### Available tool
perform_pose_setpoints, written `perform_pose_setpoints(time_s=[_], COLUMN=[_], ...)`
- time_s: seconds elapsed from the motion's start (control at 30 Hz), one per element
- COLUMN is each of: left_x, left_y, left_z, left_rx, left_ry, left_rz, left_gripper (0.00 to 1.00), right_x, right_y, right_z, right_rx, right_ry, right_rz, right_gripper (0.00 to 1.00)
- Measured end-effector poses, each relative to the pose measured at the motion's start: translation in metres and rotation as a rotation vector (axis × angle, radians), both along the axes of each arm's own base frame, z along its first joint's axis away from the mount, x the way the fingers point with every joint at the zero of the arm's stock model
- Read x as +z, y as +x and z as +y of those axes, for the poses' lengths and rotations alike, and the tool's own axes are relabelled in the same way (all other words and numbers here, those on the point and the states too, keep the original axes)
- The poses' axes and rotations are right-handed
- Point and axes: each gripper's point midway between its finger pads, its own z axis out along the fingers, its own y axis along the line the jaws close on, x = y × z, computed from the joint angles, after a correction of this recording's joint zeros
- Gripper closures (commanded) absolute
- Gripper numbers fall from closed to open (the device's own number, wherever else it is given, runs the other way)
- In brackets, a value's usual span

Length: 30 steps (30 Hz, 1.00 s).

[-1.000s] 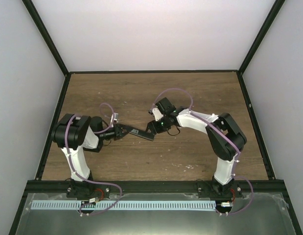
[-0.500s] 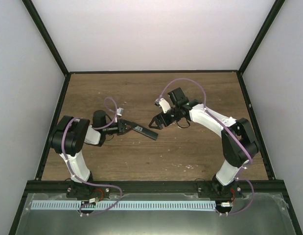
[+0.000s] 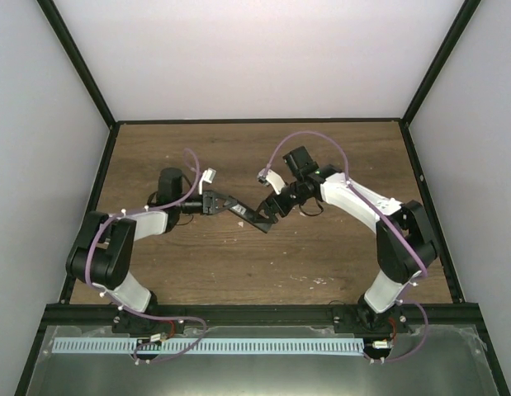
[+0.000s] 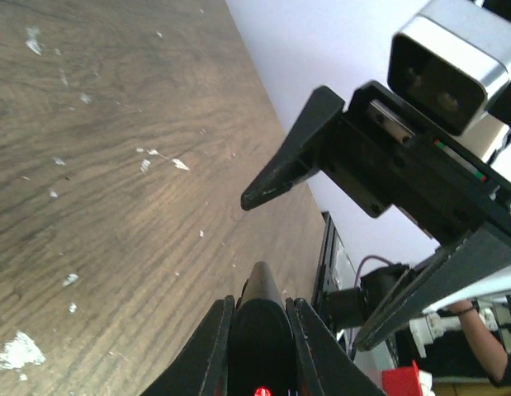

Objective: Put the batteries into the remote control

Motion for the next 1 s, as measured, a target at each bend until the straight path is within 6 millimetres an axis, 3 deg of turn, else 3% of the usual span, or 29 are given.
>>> perform_pose_setpoints(time_s=[0.27, 0.77, 1.0], left_x=[0.005, 0.021, 0.025], left_y=[-0.024, -0.045, -0.047], left_z=[-0.006, -0.013, -0.015], left_rx=[-0.117, -0.226, -0.245], left_ry=[0.018, 0.0, -0.003], left_rz=[0.014, 0.002, 0.004], left_gripper=[1.0, 1.0, 1.0], right_x=[0.004, 0.014, 0.009], right_y=[-0.017, -0.038, -0.052], right_z=[0.001, 0.013, 0.019], right_rx=[0.08, 0.196, 0.242], right_ry=[0.036, 0.148, 0.167], right_rz=[0.035, 0.133, 0.202], right_gripper=[0.19, 0.54, 0.63])
